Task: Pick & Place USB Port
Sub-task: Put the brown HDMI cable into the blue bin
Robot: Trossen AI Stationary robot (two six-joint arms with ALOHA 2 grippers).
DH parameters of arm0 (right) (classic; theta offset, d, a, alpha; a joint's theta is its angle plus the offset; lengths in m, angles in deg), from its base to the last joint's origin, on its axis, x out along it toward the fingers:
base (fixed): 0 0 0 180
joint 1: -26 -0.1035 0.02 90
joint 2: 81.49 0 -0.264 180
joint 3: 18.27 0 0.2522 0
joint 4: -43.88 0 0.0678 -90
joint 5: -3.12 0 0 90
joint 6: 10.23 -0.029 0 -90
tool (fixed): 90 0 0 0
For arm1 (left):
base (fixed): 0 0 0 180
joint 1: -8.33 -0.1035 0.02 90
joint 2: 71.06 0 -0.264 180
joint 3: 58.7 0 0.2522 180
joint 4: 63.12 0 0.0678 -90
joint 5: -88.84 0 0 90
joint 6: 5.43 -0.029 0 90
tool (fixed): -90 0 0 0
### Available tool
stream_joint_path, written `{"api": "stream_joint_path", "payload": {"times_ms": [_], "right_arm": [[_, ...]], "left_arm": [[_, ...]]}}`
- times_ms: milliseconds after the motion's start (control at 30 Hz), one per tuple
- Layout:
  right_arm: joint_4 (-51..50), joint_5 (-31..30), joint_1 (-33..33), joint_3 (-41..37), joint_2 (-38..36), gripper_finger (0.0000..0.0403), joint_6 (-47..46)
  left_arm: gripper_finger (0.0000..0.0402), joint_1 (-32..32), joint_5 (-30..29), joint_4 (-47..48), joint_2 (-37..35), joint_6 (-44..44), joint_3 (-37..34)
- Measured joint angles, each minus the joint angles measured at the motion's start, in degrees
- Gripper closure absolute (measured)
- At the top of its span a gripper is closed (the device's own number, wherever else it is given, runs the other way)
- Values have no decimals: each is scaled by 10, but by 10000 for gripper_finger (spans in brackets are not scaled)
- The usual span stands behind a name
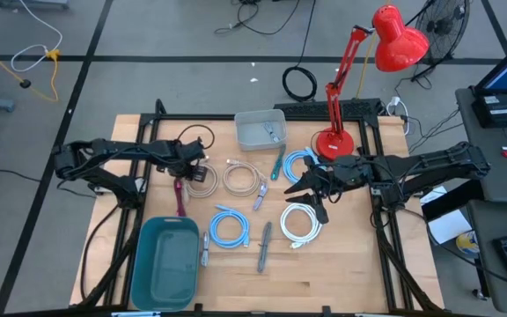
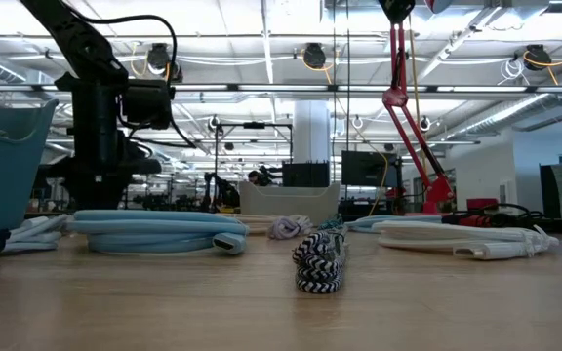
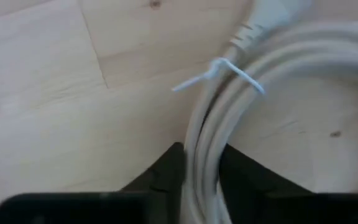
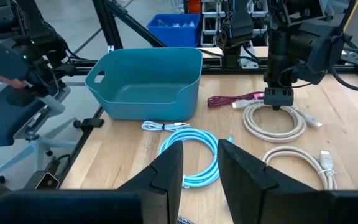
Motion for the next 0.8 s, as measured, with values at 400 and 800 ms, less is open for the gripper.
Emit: {"api": "stream_joint_path", "payload": {"times_ms": [400, 800], "right_arm": [[0, 0, 0, 0, 0, 312, 0], [0, 0, 0, 0, 0, 312, 2]], "left_arm": [[362, 1, 41, 32, -5, -4, 27], [363, 16, 9, 269, -28, -63, 259]]}}
